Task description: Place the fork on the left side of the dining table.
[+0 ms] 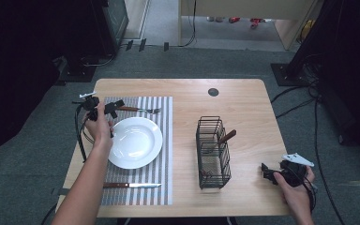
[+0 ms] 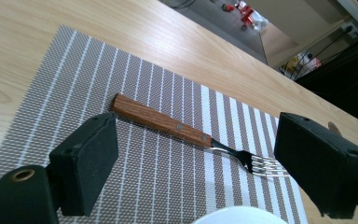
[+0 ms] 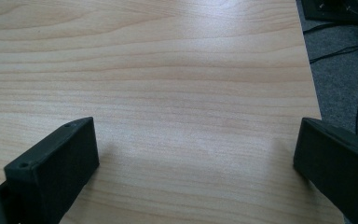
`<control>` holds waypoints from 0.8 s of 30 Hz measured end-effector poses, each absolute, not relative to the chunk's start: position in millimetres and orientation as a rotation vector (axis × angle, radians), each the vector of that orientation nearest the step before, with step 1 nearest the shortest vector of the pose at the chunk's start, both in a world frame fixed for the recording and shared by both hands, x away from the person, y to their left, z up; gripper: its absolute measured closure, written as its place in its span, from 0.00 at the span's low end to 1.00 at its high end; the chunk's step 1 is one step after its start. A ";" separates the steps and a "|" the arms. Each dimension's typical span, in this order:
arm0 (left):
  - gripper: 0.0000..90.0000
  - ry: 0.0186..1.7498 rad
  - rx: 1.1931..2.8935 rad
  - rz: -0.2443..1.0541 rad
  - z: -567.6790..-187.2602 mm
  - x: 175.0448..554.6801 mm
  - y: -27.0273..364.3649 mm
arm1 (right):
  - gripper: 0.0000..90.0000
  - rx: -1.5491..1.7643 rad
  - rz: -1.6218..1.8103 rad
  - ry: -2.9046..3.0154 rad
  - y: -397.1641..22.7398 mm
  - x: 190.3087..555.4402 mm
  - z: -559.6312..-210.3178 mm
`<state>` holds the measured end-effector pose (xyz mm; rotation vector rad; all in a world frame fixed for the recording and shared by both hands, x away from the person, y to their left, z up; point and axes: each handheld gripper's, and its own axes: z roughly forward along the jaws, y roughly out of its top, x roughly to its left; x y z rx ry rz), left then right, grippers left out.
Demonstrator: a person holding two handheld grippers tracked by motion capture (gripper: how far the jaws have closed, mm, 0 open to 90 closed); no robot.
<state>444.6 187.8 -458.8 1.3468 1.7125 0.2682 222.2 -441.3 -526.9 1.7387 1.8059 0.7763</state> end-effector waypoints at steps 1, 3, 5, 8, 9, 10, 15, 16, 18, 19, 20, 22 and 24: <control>0.16 1.694 1.364 0.289 -457.1 438.5 189.7 | 0.00 1.739 0.776 1.806 -441.3 222.1 -526.9; 0.16 1.677 1.369 0.291 -456.5 431.6 192.1 | 0.00 1.739 0.776 1.806 -441.3 222.1 -526.9; 0.16 1.658 1.381 0.302 -455.7 424.6 194.0 | 0.00 1.739 0.776 1.806 -441.3 222.1 -526.9; 0.16 1.627 1.427 0.332 -453.0 413.3 196.0 | 0.00 1.739 0.776 1.806 -441.3 222.1 -526.9; 0.16 1.616 1.436 0.332 -451.7 409.3 196.4 | 0.00 1.739 0.776 1.806 -441.3 222.2 -526.9; 0.16 1.603 1.444 0.333 -450.2 404.9 197.0 | 0.00 1.739 0.776 1.806 -441.3 222.1 -526.9; 0.15 1.548 1.490 0.379 -443.6 380.8 198.5 | 0.00 1.739 0.776 1.806 -441.3 222.1 -526.9; 0.14 1.537 1.501 0.384 -442.9 376.3 198.5 | 0.00 1.739 0.776 1.806 -441.3 222.1 -526.9; 0.13 1.515 1.523 0.394 -441.8 366.8 198.9 | 0.00 1.739 0.776 1.806 -441.3 222.1 -526.9; 0.13 1.508 1.533 0.404 -441.8 362.5 199.0 | 0.00 1.739 0.776 1.806 -441.3 222.1 -526.9; 0.12 1.508 1.533 0.404 -441.8 362.5 199.0 | 0.00 1.739 0.776 1.806 -441.3 222.1 -526.9; 0.12 1.482 1.547 0.396 -442.4 350.6 200.8 | 0.00 1.739 0.776 1.806 -441.3 222.1 -526.9; 0.11 1.470 1.551 0.395 -443.0 342.9 202.8 | 0.00 1.739 0.776 1.806 -441.3 222.1 -526.9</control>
